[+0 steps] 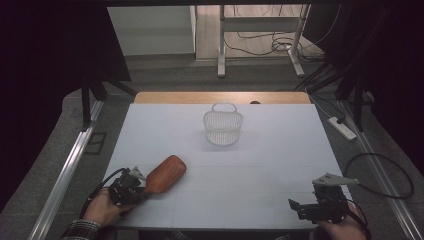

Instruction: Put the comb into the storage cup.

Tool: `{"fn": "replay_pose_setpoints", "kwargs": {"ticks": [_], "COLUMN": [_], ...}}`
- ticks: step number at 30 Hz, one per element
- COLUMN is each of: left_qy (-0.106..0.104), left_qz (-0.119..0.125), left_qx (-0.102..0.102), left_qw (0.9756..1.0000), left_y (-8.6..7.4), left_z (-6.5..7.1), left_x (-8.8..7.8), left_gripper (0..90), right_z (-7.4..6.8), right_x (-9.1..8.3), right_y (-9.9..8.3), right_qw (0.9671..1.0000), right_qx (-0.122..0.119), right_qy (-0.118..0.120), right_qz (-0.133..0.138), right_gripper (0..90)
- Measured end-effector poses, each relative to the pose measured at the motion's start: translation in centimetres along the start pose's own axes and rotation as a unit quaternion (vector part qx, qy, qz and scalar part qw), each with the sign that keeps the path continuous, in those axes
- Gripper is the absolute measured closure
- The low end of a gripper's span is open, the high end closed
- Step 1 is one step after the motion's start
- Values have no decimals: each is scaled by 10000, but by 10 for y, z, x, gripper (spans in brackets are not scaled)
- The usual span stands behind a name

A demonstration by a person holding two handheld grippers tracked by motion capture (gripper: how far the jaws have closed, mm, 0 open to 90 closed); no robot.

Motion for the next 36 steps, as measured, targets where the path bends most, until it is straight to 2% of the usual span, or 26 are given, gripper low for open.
{"fn": "replay_pose_setpoints", "kwargs": {"ticks": [8,20,30,31,35,36], "left_qy": [-86,-111,-69,-114,-44,-112], "left_qz": [39,117,386,437,645,741], "left_qx": [-58,52,50,29,-12,-49], "left_qw": [9999,9999,9992,9990,9979,9972], "left_y": [0,2,4,5,7,8], "left_z": [1,5,6,7,7,7], "left_x": [-2,-5,-12,-13,-19,-21], "left_gripper": [723,724,723,723,724,723], "right_z": [0,0,0,0,0,0], "right_x": [0,0,0,0,1,0], "right_y": [0,0,0,0,0,0], "right_qw": [10000,10000,10000,10000,10000,10000], "right_qx": [1,-1,2,2,3,2], "right_qy": [3,0,-4,-2,-2,-3], "right_qz": [-5,-12,-12,-14,-19,-16], "right_gripper": [30,30,29,29,29,29]}}
Point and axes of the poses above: each handheld gripper's, and its own axes: x roughly forward along the jaws, y roughly out of its top, z roughly to its right, the point moved 7 cm from there along x, roughly forward along the jaws, and after that the axes turned 11 degrees about -z, right-handed, at the moved point
